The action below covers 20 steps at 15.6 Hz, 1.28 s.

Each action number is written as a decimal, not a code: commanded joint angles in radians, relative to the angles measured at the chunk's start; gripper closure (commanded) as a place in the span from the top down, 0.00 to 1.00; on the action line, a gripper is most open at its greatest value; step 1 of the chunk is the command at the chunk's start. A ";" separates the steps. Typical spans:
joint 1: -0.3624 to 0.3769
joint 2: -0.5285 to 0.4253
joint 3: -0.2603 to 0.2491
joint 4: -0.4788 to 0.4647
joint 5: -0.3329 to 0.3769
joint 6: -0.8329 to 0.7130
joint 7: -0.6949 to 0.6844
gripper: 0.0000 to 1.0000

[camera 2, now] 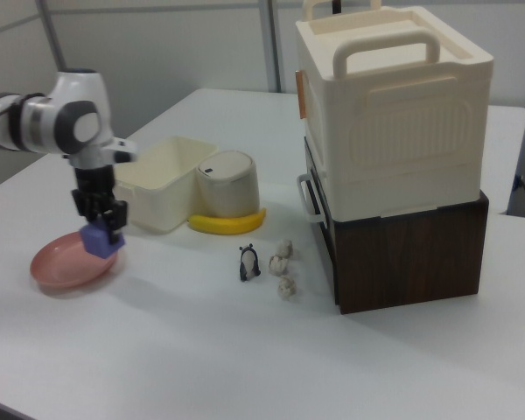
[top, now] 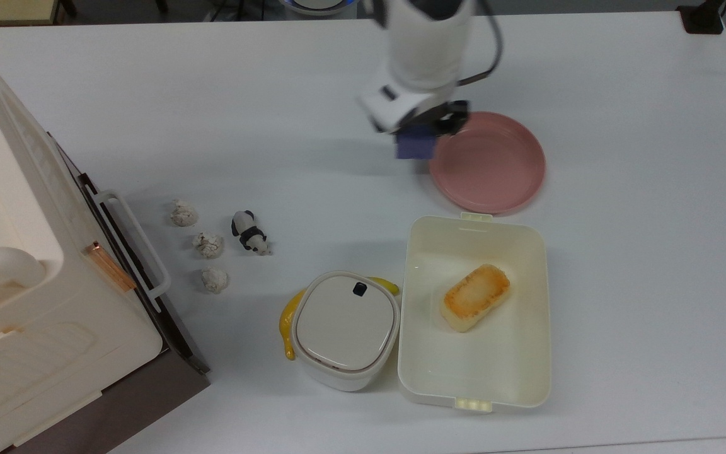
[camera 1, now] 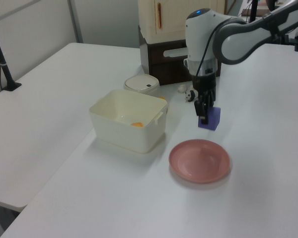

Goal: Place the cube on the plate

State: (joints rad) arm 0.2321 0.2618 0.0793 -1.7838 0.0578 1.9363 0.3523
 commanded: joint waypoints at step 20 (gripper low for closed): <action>-0.089 -0.165 -0.090 0.193 -0.108 -0.335 -0.114 1.00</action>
State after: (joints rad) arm 0.1539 0.1242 0.0560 -1.5797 -0.0482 1.6199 0.3273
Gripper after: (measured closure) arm 0.000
